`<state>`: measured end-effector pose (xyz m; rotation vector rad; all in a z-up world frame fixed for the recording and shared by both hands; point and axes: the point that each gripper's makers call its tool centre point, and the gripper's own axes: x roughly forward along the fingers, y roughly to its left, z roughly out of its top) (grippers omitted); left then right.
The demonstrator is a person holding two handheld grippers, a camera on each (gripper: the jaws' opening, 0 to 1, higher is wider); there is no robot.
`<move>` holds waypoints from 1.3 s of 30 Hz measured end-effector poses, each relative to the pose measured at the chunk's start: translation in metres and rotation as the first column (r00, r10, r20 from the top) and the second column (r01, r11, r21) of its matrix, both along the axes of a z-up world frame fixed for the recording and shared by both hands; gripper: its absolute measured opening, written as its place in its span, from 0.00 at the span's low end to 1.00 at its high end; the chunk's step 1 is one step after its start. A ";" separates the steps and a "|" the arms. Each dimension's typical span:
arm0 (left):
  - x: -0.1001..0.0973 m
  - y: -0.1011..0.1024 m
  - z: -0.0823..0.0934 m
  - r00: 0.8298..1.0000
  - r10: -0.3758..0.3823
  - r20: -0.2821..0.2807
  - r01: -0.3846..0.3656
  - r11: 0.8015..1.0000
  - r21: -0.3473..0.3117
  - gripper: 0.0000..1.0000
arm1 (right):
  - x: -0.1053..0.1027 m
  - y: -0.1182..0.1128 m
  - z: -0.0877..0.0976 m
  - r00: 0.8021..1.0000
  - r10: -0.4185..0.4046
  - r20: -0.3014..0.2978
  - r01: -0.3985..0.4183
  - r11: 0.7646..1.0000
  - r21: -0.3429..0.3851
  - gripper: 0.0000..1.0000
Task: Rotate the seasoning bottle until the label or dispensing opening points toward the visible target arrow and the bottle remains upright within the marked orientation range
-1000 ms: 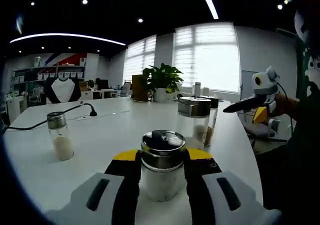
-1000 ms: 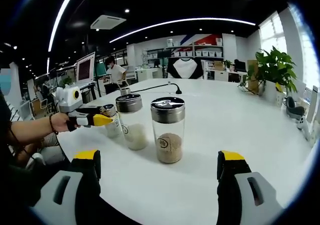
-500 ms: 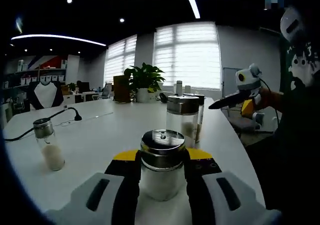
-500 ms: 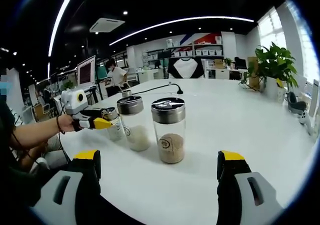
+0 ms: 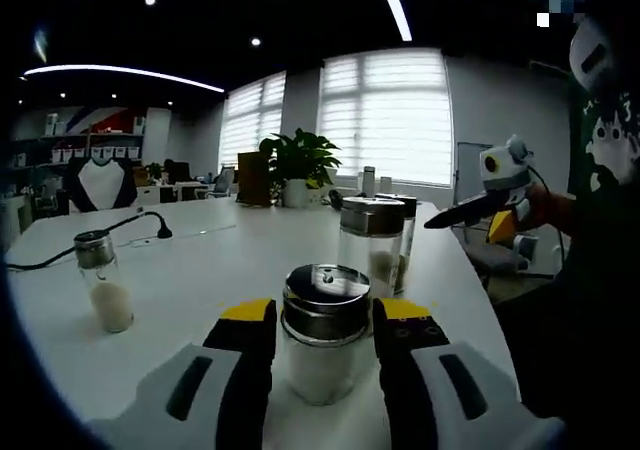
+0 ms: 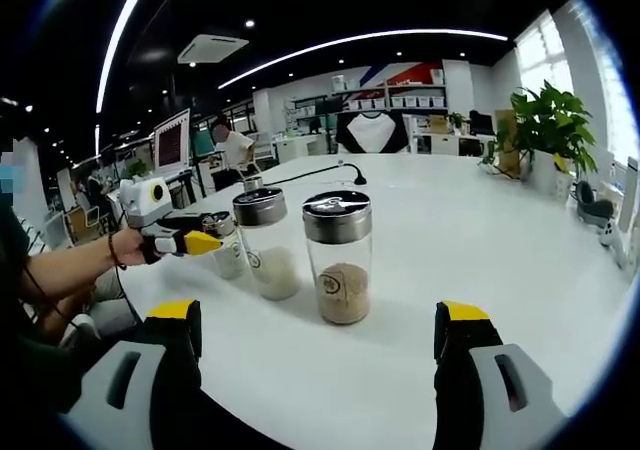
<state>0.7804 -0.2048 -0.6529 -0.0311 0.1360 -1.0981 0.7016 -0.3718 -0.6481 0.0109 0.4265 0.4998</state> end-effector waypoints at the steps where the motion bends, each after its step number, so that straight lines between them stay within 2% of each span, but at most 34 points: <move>1: 0.000 0.002 -0.001 1.000 0.005 0.003 -0.005 1.000 0.015 0.51 | 0.000 -0.001 -0.001 1.000 -0.002 -0.002 0.002 1.000 -0.001 0.99; 2: -0.002 0.003 -0.002 1.000 0.015 0.015 -0.016 0.999 0.036 0.50 | 0.000 -0.002 -0.001 1.000 -0.004 -0.004 0.004 1.000 -0.003 0.99; 8: -0.010 0.004 0.003 0.998 0.049 0.037 -0.050 0.998 0.038 0.45 | 0.001 -0.006 0.001 1.000 -0.023 0.009 0.023 1.000 -0.009 0.99; 12: -0.009 0.008 0.006 0.994 0.108 0.036 -0.109 0.994 0.029 0.45 | 0.001 -0.004 0.002 1.000 -0.017 0.014 0.017 1.000 -0.006 0.99; 14: -0.007 0.012 0.008 0.986 0.155 0.055 -0.157 0.987 0.043 0.45 | 0.001 -0.003 0.002 1.000 -0.016 0.013 0.016 1.000 -0.003 0.99; 17: -0.005 0.011 0.005 0.978 0.204 0.053 -0.207 0.977 0.054 0.47 | 0.001 -0.001 0.000 1.000 -0.014 0.007 0.014 1.000 0.001 0.99; 20: 0.002 0.018 0.005 0.946 0.320 0.041 -0.322 0.946 0.036 0.44 | 0.001 0.000 -0.001 1.000 -0.009 0.000 0.009 1.000 0.003 0.99; 21: 0.003 0.019 0.007 0.941 0.338 0.029 -0.339 0.941 0.019 0.45 | 0.001 0.001 0.000 1.000 -0.006 0.001 0.006 1.000 0.004 0.99; 22: 0.005 0.021 0.007 0.927 0.376 0.014 -0.376 0.927 0.011 0.47 | 0.001 0.001 0.001 1.000 -0.006 0.004 0.006 1.000 0.003 0.99; 24: 0.005 0.021 0.005 0.910 0.411 0.059 -0.415 0.908 0.061 0.47 | 0.003 0.000 0.002 1.000 -0.006 0.011 0.006 1.000 -0.002 0.99; 25: 0.005 0.021 0.005 0.894 0.440 0.084 -0.446 0.891 0.083 0.47 | 0.003 -0.001 0.002 1.000 -0.007 0.011 0.007 1.000 -0.003 0.99; 28: 0.007 0.019 0.005 0.869 0.494 0.014 -0.494 0.869 0.024 0.47 | 0.004 -0.001 0.004 1.000 -0.006 0.008 0.006 1.000 -0.005 0.99; 29: 0.008 0.019 0.003 0.863 0.505 0.006 -0.505 0.863 0.032 0.47 | 0.004 -0.002 0.006 1.000 -0.006 0.015 0.006 1.000 -0.010 0.99; 31: 0.009 0.019 -0.001 0.841 0.541 -0.011 -0.541 0.841 0.034 0.47 | 0.004 -0.002 0.006 1.000 -0.004 0.022 0.004 1.000 -0.016 0.99; 33: 0.008 0.014 -0.002 0.840 0.542 -0.023 -0.542 0.840 0.031 0.47 | 0.005 -0.002 0.004 1.000 -0.001 0.020 0.002 1.000 -0.023 0.99; 34: 0.009 0.014 -0.002 0.830 0.557 -0.033 -0.556 0.830 0.025 0.46 | 0.005 -0.003 0.003 1.000 -0.002 0.018 0.002 1.000 -0.025 0.99; 35: 0.010 0.015 0.000 0.813 0.582 -0.025 -0.582 0.813 0.016 0.46 | 0.005 -0.003 0.002 1.000 -0.004 0.014 0.005 1.000 -0.025 0.99; 36: 0.010 0.014 0.000 0.811 0.585 -0.020 -0.584 0.811 0.020 0.46 | 0.005 -0.002 0.003 1.000 -0.004 0.014 0.005 1.000 -0.022 0.99; 39: 0.009 0.014 0.002 0.788 0.616 -0.011 -0.615 0.788 0.024 0.45 | 0.005 -0.001 0.004 1.000 -0.001 0.017 0.001 1.000 -0.019 0.99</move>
